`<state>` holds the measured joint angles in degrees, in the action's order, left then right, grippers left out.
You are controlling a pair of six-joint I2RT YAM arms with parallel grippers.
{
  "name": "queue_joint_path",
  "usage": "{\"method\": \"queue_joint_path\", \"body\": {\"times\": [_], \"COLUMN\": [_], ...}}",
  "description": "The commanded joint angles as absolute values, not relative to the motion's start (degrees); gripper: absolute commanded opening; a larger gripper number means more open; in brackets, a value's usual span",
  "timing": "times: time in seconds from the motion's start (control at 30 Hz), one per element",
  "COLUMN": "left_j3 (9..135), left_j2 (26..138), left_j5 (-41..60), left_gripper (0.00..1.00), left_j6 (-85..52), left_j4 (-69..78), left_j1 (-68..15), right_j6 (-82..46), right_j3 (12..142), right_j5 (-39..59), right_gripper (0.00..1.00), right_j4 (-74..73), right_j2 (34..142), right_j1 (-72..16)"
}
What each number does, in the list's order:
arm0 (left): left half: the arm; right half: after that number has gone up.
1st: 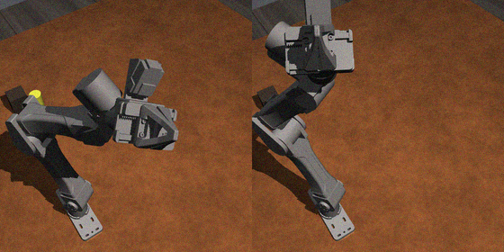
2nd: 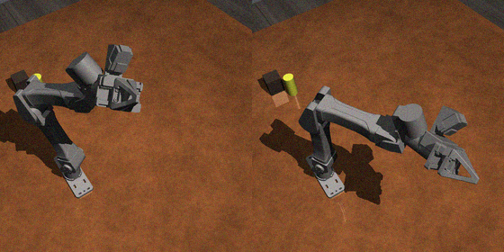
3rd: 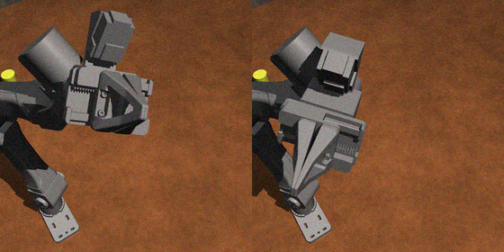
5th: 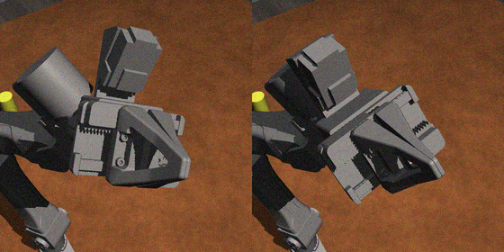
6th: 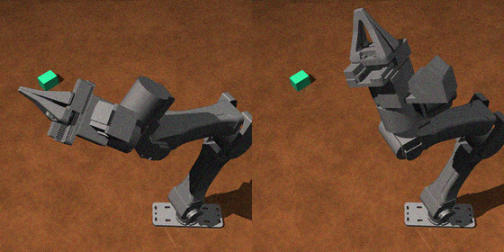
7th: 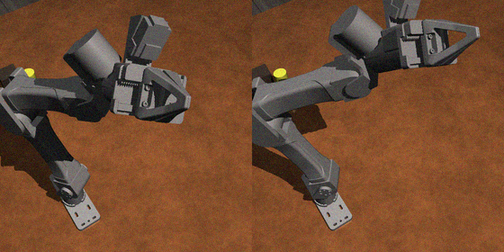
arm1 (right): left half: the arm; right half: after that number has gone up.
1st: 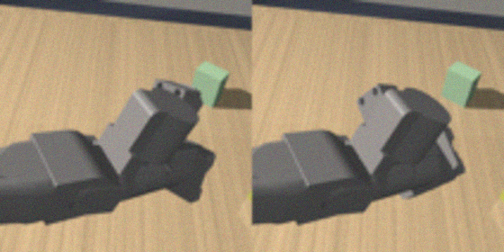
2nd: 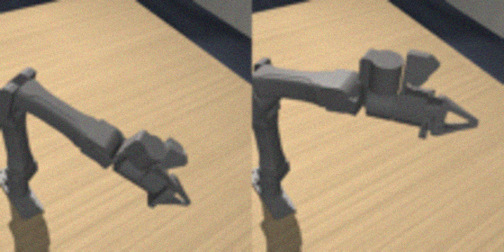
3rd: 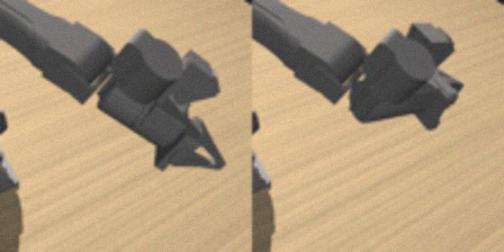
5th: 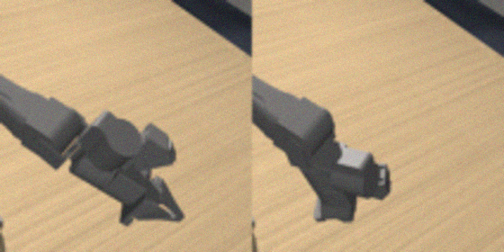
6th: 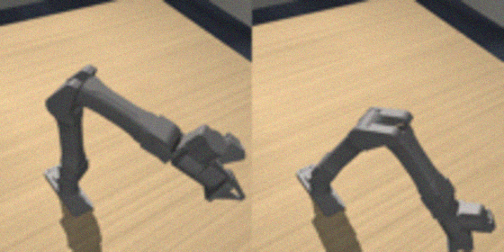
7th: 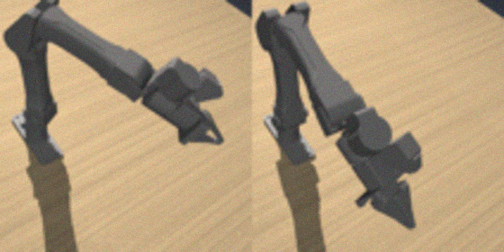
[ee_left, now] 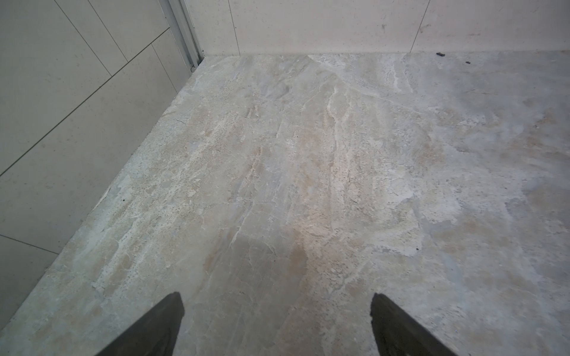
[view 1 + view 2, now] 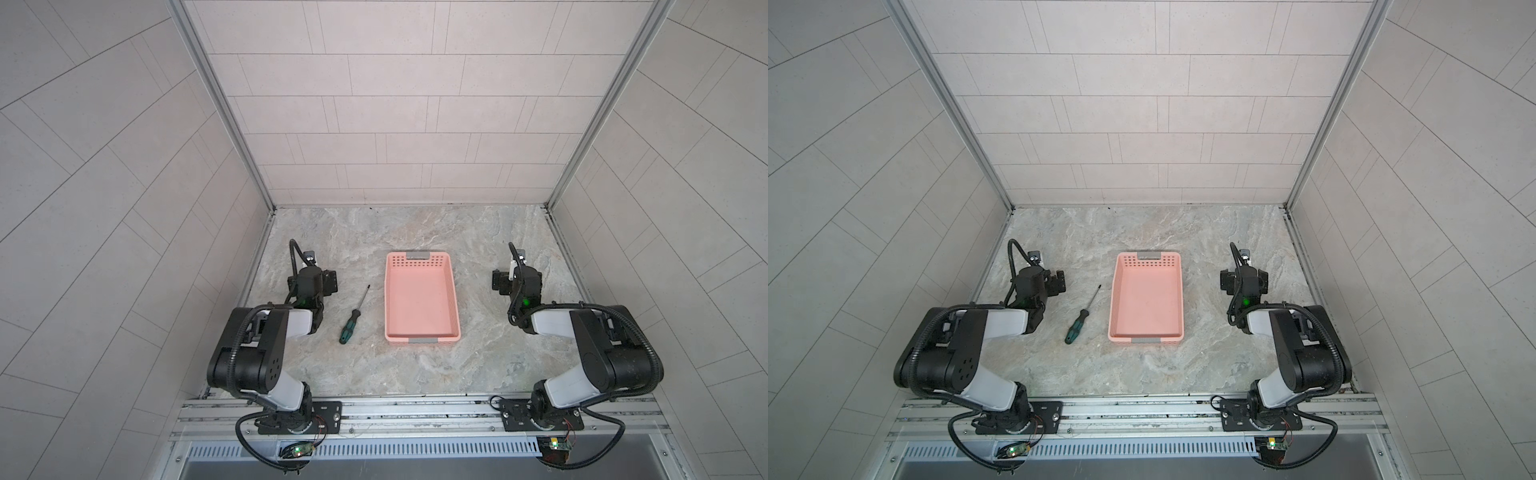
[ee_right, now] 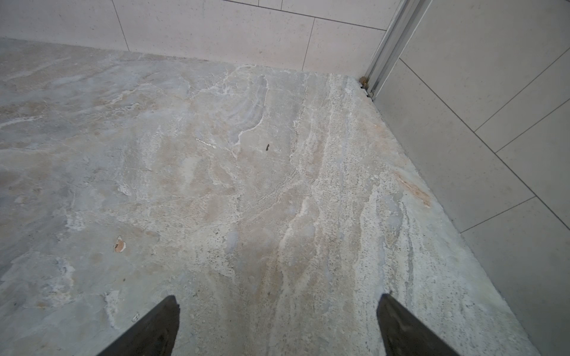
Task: Put the screwdriver in the bin
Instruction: 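Move the left gripper down over the green-handled screwdriver while the right arm rises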
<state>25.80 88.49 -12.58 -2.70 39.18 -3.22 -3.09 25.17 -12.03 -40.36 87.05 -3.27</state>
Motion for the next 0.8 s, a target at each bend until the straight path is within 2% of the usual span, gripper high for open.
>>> {"method": "queue_joint_path", "body": {"times": [0.0, 0.4, 0.57, 0.7, 0.77], "left_j3": [26.5, 26.4, 36.3, 39.3, 43.3], "left_j2": [88.0, 87.2, 81.4, 71.3, 67.1], "left_j5": [-12.2, -11.8, -14.3, -13.0, -11.0], "left_gripper": [1.0, 1.0, 1.0, 1.0, 1.0], "left_j6": [-2.3, -2.3, -3.9, -8.8, -11.2], "left_j4": [40.2, 40.0, 18.2, 7.5, -1.8], "left_j1": [-2.9, -2.9, -3.0, -3.1, -3.1], "right_j6": [-3.1, -3.3, -3.3, -2.9, -3.2], "right_j3": [25.2, 25.2, 25.0, 24.9, 28.6], "right_j5": [-12.7, -12.2, -12.2, -12.2, -13.0], "right_gripper": [1.0, 1.0, 1.0, 1.0, 1.0], "right_j4": [-40.6, -40.7, -40.8, -41.2, -30.5], "right_j2": [86.6, 86.5, 86.4, 86.1, 81.6], "right_j1": [-3.5, -3.3, -3.3, -3.3, -3.3]}}
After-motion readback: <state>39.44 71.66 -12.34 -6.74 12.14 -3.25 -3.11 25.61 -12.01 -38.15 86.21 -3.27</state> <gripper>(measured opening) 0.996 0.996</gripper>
